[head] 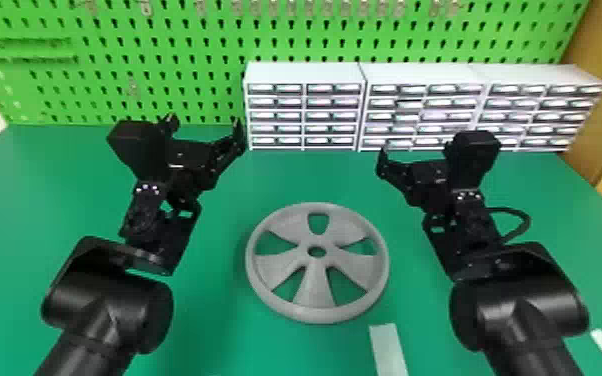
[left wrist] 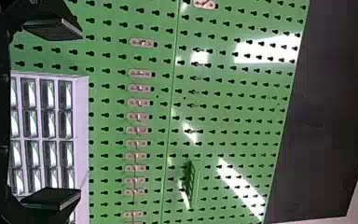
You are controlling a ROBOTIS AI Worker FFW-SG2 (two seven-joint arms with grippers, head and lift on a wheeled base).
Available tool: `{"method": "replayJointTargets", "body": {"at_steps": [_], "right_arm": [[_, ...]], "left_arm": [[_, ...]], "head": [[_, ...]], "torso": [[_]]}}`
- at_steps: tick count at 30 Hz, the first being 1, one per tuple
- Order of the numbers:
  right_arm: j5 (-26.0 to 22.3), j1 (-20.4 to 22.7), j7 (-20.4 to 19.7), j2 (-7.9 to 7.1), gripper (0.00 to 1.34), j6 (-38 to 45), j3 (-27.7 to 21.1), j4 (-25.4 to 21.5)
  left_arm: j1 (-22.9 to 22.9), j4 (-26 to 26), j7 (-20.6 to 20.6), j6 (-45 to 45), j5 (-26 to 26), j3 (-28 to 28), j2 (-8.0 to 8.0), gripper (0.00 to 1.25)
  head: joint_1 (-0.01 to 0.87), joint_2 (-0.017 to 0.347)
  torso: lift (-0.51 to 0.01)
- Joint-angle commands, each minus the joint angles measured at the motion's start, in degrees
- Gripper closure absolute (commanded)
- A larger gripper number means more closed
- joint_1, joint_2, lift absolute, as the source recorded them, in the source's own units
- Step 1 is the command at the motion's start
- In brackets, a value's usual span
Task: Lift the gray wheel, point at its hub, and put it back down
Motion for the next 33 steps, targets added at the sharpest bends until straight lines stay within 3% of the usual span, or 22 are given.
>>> {"method": "replayJointTargets", "body": {"at_steps": [1,33], "right_arm": [[0.0,-0.04,0.0,0.0,0.01,0.0,0.03,0.03],[-0.18,0.05,0.0,0.0,0.01,0.0,0.03,0.03]], "left_arm": [[0.09,0.0,0.0,-0.01,-0.16,0.17,-0.05,0.1],[0.18,0.0,0.0,0.08,-0.86,0.34,-0.05,0.1]], "head": [[0.692,0.048],[0.692,0.048]], "torso": [[-0.088],[-0.088]]}}
